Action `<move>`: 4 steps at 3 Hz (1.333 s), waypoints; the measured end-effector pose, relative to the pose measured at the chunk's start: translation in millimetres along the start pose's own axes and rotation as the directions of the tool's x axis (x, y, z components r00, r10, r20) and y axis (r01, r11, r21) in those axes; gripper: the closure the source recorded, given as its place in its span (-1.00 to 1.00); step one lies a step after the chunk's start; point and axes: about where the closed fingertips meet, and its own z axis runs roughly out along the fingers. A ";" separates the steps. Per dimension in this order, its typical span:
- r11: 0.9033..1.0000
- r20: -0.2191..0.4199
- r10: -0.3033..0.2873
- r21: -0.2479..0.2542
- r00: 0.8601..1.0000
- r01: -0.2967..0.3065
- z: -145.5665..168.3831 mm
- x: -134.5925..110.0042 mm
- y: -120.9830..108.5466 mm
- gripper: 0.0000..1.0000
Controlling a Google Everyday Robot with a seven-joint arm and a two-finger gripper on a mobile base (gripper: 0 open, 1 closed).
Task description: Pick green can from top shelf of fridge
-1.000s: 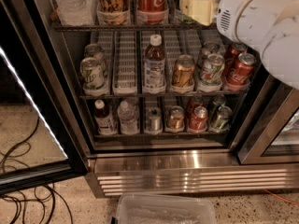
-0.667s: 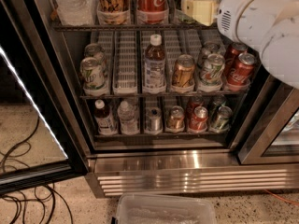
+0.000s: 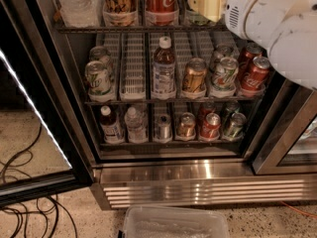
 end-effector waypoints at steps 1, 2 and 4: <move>1.000 0.037 -0.005 -0.018 0.999 0.006 6.8 -15.7 12.9 -0.54; 1.000 0.055 -0.001 -0.028 0.999 0.002 12.9 -21.8 20.4 -0.48; 1.000 0.043 -0.003 -0.023 0.999 0.004 20.9 -7.6 21.5 -0.22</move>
Offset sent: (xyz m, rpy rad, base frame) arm 0.0192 0.0800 0.0237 0.0236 -0.0579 0.0240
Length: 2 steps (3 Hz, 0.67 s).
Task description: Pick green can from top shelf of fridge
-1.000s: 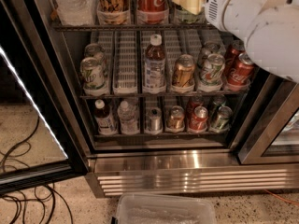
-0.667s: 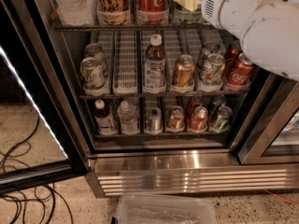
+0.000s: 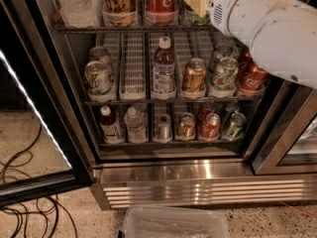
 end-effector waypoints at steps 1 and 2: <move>1.000 -0.015 -0.004 0.009 1.000 0.004 3.9 14.1 -1.2 -0.22; 1.000 -0.026 -0.004 0.018 1.000 0.004 9.5 25.7 0.7 -0.22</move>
Offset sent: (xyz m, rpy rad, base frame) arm 0.0203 0.0482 -0.0213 -0.0175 0.0402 -0.0665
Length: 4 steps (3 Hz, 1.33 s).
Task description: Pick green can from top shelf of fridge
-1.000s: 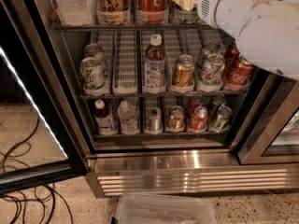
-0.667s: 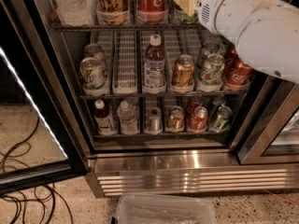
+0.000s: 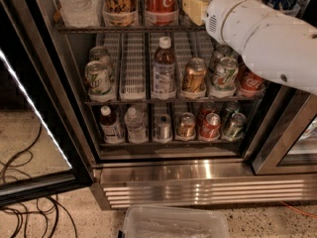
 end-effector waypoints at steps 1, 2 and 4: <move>1.000 0.010 -0.009 -0.003 1.000 0.009 11.0 -1.6 9.7 -0.24; 1.000 0.024 -0.020 0.004 1.000 0.019 20.6 -6.0 14.0 -0.26; 0.999 0.029 -0.047 0.022 0.998 0.046 24.1 -13.2 20.2 0.20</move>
Offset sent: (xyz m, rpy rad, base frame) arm 0.0265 0.0551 0.0251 -0.0223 -0.0431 -0.0268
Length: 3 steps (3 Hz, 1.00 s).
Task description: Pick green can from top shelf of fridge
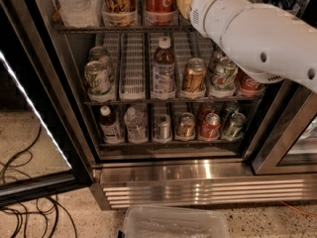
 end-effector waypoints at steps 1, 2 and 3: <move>1.000 0.000 0.000 0.000 1.000 0.000 -0.1 0.0 0.0 0.66; 1.000 0.007 0.009 0.017 1.000 -0.009 -1.4 -4.1 -7.8 1.00; 0.997 0.023 0.064 0.041 0.998 -0.065 -6.2 -16.2 -26.4 1.00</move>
Offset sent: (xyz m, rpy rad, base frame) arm 0.0002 -0.0158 0.0143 0.0270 -0.0162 -0.0372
